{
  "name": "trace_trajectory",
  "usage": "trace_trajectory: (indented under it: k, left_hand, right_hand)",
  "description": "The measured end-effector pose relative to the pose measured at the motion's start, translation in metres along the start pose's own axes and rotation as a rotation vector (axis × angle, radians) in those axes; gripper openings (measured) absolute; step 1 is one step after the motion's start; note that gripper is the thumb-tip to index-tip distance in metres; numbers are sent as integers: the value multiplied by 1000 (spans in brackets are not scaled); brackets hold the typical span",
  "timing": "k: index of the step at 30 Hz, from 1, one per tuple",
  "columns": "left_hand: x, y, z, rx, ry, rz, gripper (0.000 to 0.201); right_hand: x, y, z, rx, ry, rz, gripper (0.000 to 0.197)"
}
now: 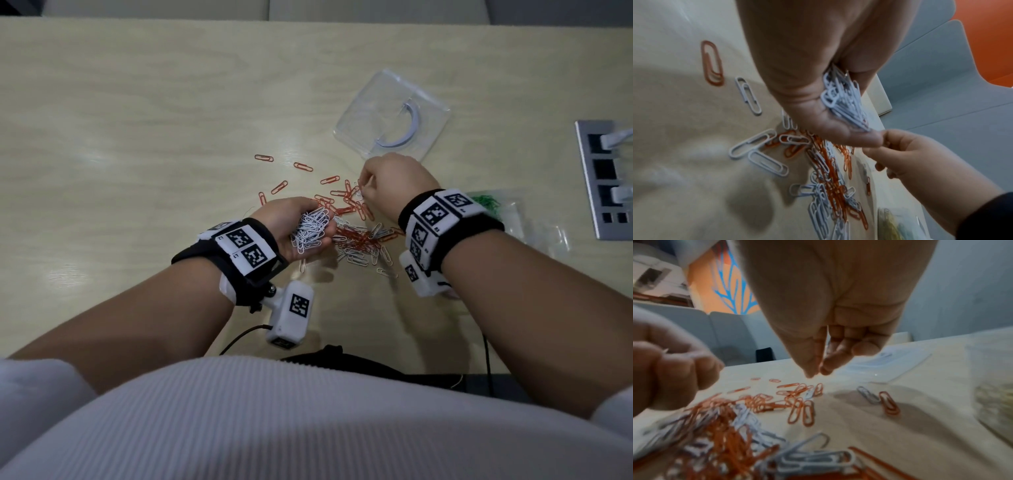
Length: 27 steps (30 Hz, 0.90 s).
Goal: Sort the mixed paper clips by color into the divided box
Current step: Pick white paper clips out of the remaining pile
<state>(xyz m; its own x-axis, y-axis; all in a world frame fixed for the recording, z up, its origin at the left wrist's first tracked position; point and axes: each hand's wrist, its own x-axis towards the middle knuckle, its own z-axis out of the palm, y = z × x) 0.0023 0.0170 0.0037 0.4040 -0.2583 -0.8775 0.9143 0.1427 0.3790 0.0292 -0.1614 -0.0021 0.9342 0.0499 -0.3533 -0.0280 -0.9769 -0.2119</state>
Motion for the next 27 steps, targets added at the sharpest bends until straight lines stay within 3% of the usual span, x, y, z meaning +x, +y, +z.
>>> trace_trajectory:
  k: [10,14,18,27]
  left_hand:
    - [-4,-5,8,-15,25,26,34]
    - [-3,-6,6,-22,47,27,32]
    - [-3,-5,8,-17,48,26,33]
    - [1,-4,16,-15,51,18,31]
  right_hand:
    - [6,-9,2,-172,-113,-6,26]
    - [7,-9,5,-115,-47,-18,23]
    - [5,-16,7,-218,-101,-86,21]
    - [-4,-20,4,-264,-209,-39,12]
